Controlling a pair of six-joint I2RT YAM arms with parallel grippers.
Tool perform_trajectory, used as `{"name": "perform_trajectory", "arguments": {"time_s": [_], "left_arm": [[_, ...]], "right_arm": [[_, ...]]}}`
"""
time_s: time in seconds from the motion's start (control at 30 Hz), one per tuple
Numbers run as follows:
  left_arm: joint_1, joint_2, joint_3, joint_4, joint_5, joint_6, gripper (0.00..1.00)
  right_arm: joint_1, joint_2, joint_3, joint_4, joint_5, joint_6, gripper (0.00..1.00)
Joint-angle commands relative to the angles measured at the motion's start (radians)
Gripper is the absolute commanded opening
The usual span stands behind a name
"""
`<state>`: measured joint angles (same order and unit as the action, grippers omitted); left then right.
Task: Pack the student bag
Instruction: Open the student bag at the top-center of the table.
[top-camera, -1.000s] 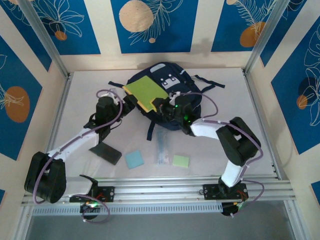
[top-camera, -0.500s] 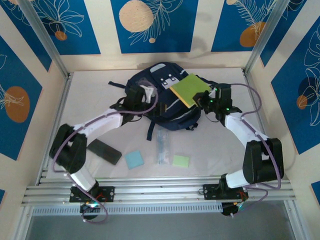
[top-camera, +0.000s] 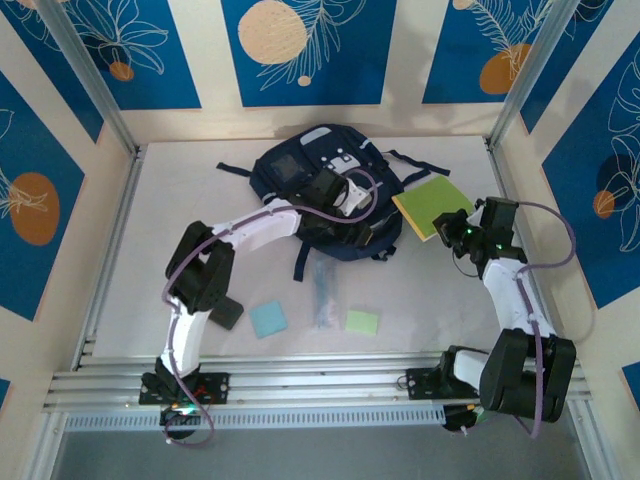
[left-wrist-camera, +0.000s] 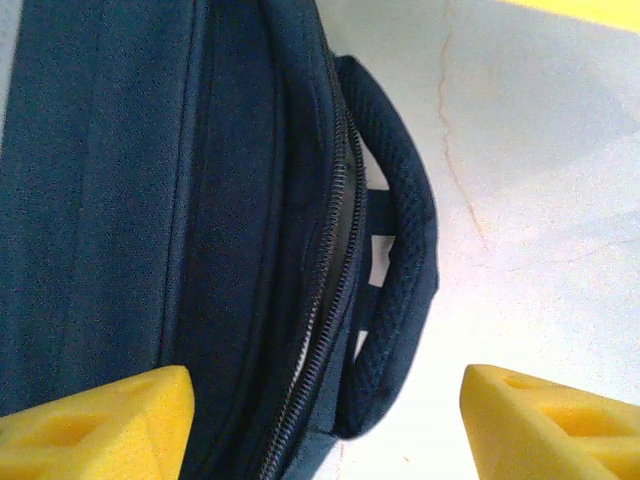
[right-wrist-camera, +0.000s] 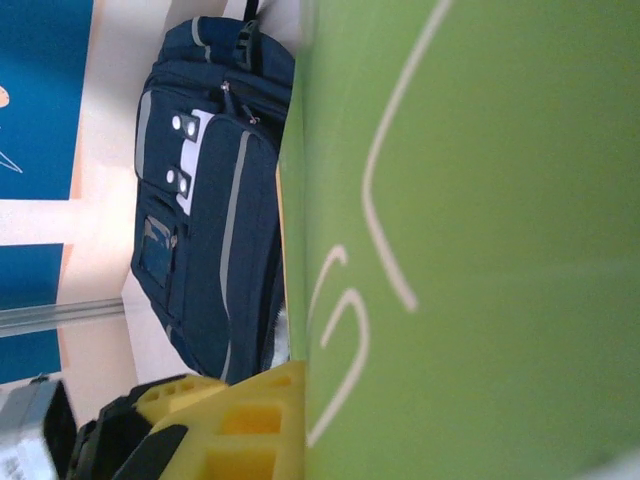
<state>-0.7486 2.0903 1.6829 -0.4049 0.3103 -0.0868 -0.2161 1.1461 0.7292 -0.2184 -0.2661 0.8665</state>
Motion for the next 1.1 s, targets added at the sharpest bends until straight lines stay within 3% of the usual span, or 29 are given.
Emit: {"name": "perform_trajectory", "arguments": {"time_s": [0.0,0.2,0.3,0.43,0.5,0.73,1.07], "left_arm": [[-0.008,0.054,0.064,-0.098,-0.001,0.066,0.70],[-0.008,0.103,0.101,-0.094,-0.037,0.066,0.61],[-0.008,0.107,0.113,-0.079,-0.027,0.050,0.43],[-0.008,0.111,0.140,-0.074,-0.018,0.037,0.10],[-0.008,0.108,0.151,-0.079,-0.014,0.027,0.00],[-0.001,0.051,0.165,-0.110,-0.023,-0.014,0.00],[0.079,-0.081,0.165,-0.035,0.117,-0.244,0.00]], "right_arm": [[-0.021,-0.043,-0.026,-0.012,-0.063,-0.041,0.00],[-0.042,-0.092,-0.047,-0.013,-0.088,-0.049,0.00],[-0.052,-0.116,-0.047,-0.038,-0.097,-0.062,0.00],[-0.058,-0.150,-0.056,-0.061,-0.085,-0.077,0.00],[-0.060,-0.161,-0.059,-0.065,-0.084,-0.081,0.00],[-0.059,-0.170,-0.050,-0.096,-0.113,-0.088,0.00],[-0.060,-0.331,-0.053,-0.238,-0.050,-0.104,0.00]]}}
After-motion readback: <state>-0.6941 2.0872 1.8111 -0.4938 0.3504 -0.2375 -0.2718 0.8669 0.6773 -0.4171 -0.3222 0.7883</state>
